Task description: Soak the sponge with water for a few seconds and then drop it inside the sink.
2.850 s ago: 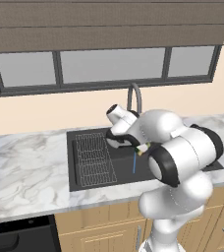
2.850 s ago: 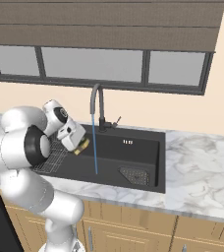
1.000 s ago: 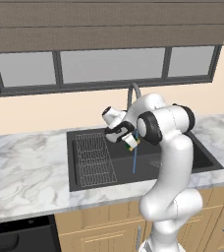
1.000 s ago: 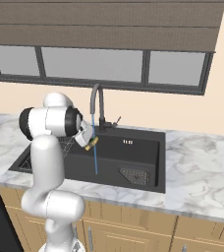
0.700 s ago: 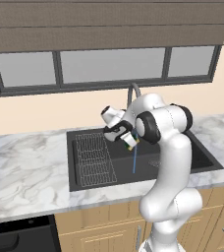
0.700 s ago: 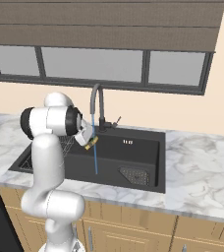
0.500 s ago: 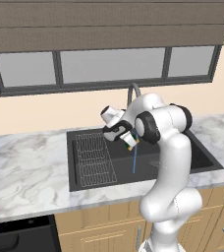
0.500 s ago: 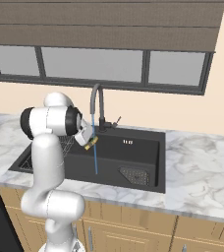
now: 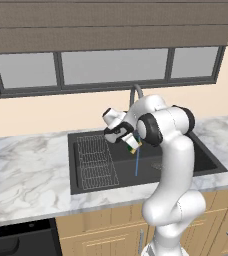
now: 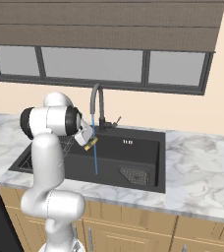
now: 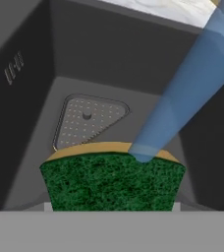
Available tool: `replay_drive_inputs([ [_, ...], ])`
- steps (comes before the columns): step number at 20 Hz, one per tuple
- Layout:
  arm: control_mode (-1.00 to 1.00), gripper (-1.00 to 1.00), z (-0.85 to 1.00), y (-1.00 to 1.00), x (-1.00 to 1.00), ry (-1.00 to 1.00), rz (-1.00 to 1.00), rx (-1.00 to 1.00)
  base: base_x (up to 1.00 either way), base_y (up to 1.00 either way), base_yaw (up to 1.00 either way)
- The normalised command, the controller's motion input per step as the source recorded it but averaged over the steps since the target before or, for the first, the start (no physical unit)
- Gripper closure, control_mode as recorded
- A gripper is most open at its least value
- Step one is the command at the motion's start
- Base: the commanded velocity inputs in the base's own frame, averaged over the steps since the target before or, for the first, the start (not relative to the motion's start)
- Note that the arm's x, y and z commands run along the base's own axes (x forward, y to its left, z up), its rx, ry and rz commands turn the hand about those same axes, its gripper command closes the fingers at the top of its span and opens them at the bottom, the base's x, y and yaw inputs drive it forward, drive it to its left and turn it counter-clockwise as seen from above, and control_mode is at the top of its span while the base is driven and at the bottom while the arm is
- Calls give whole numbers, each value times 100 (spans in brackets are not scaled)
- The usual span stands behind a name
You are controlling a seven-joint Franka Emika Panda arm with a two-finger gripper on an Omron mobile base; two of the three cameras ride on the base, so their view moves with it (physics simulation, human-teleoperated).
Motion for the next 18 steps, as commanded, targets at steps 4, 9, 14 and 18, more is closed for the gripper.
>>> replay_drive_inputs([
  [4,-100,100,-1,-1,0,4,0,0,0,0,0],
  [9,-100,100,-7,-3,0,3,0,0,0,0,0],
  [14,-100,100,-9,-6,0,4,0,0,0,0,0],
  [18,-100,100,0,0,0,0,0,0,0,0,0],
])
